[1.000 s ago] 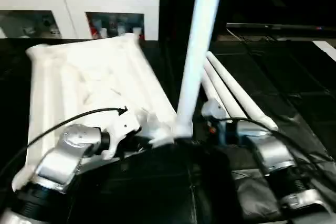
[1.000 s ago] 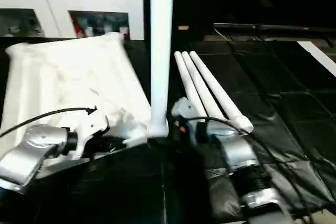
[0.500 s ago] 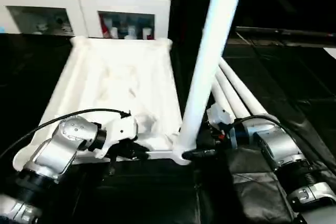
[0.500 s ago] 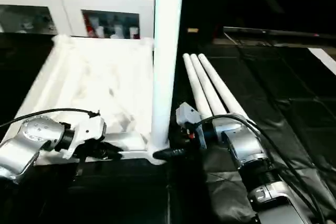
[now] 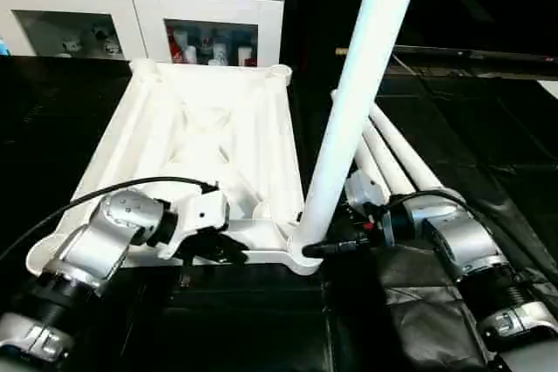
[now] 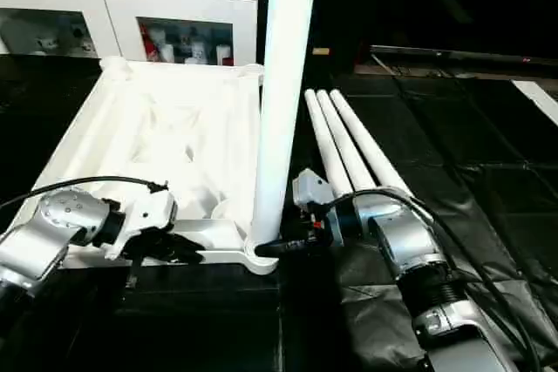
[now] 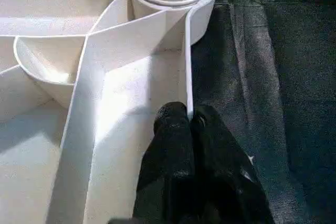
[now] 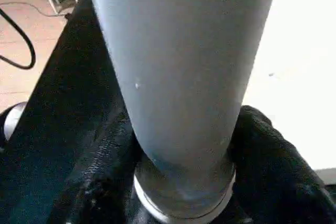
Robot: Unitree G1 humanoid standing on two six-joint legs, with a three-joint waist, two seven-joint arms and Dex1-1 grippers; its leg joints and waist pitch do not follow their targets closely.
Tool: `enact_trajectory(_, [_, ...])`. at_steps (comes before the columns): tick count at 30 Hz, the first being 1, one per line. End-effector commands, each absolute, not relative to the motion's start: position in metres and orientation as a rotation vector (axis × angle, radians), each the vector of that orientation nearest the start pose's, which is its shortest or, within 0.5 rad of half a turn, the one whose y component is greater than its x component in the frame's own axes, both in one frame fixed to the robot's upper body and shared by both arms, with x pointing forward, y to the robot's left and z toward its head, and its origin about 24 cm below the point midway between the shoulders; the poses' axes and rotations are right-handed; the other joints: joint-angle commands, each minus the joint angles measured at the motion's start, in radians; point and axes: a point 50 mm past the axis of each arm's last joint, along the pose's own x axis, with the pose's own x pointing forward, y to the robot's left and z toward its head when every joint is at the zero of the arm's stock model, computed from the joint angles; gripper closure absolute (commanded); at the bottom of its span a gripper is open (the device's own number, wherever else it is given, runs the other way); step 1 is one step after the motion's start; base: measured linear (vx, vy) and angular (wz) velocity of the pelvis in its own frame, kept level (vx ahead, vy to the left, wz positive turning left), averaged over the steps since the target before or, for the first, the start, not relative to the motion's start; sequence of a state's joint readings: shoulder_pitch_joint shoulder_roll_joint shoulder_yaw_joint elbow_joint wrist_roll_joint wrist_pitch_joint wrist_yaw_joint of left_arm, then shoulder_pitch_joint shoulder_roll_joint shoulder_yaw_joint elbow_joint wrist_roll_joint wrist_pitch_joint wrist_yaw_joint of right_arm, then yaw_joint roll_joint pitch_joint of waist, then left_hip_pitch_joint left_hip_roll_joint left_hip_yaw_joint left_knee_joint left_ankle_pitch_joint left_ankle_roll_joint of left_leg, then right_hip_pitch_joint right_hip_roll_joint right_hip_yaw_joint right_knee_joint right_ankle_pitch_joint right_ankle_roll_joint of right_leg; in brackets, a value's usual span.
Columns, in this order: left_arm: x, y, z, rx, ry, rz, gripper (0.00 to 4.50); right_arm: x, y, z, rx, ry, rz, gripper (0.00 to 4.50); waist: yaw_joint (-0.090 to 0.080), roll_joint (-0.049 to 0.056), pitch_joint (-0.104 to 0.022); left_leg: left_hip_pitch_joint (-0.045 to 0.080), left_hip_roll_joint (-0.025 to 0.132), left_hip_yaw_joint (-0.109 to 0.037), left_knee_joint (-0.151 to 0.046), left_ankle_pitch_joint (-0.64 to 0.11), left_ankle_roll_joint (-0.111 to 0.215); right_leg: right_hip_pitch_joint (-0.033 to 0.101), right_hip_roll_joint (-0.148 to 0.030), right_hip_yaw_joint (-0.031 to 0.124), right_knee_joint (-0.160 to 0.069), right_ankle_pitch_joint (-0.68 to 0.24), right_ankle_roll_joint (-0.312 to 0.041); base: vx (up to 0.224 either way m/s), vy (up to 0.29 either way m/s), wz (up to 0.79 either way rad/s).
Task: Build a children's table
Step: Rotate leg to tighten
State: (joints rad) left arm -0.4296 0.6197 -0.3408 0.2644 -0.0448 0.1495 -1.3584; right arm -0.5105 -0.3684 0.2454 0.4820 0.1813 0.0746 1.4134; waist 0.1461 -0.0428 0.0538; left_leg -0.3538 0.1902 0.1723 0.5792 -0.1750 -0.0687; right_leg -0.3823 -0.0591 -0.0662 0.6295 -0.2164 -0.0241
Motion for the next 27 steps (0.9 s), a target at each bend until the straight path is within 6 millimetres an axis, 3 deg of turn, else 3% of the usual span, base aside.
enact_trajectory(1, [0.2801,0.1696,0.0648,0.557,0.533,-1.487,4.50,0.2894,-0.1261,0.0526,-0.194,0.345,1.590,2.18,-0.004,0.016,-0.060,0.012,0.049,-0.013,-0.068,-0.225,0.004,0.039,-0.088,0.054,-0.076,-0.152,-0.214,0.000,0.000,0.00])
enact_trajectory(4, [0.2801,0.1698,0.0643,0.553,0.535,-1.487,4.50,0.2907,-0.1239,0.0513,-0.196,0.331,1.558,2.18,-0.006,0.015,-0.059,0.011,0.048,-0.013,-0.068,-0.226,0.002,0.040,-0.088,0.055,-0.077,-0.159,-0.211,0.000,0.000,0.00])
enact_trajectory(6, [0.2800,0.1699,0.0641,0.552,0.536,-1.488,4.50,0.2919,-0.1238,0.0513,-0.158,0.345,1.545,1.79,-0.006,0.015,-0.058,0.012,0.048,-0.014,-0.069,-0.234,0.002,0.040,-0.088,0.055,-0.079,-0.180,-0.208,0.000,0.000,0.00])
enact_trajectory(9, [0.2800,0.1703,0.0636,0.550,0.537,-1.489,4.50,0.2953,-0.1239,0.0532,-0.096,0.352,1.515,1.59,-0.006,0.017,-0.057,0.015,0.049,-0.014,-0.071,-0.249,-0.003,0.037,-0.089,0.055,-0.082,-0.214,-0.204,0.000,0.000,0.00])
enact_trajectory(11, [0.2798,0.1706,0.0635,0.549,0.536,-1.488,4.50,0.2941,-0.1246,0.0530,-0.109,0.351,1.522,1.26,-0.005,0.017,-0.059,0.015,0.050,-0.015,-0.070,-0.245,-0.008,0.037,-0.089,0.055,-0.079,-0.194,-0.205,0.000,0.000,0.00])
enact_trajectory(16, [0.2794,0.1708,0.0633,0.546,0.536,-1.487,4.50,0.2915,-0.1266,0.0506,-0.095,0.354,1.513,0.91,-0.004,0.018,-0.059,0.013,0.049,-0.013,-0.069,-0.232,-0.005,0.038,-0.088,0.055,-0.076,-0.155,-0.212,0.000,0.000,0.00])
enact_trajectory(22, [0.2786,0.1708,0.0625,0.544,0.537,-1.489,4.50,0.2895,-0.1275,0.0462,-0.132,0.353,1.485,0.40,-0.005,0.019,-0.058,0.014,0.050,-0.014,-0.071,-0.254,-0.011,0.037,-0.091,0.056,-0.081,-0.196,-0.204,0.000,0.000,0.00])
enact_trajectory(27, [0.2781,0.1697,0.0616,0.543,0.537,-1.493,4.50,0.2924,-0.1224,0.0466,-0.116,0.285,1.416,0.40,-0.007,0.020,-0.058,0.015,0.049,-0.015,-0.072,-0.248,-0.014,0.036,-0.089,0.056,-0.080,-0.185,-0.202,0.000,0.000,0.00])
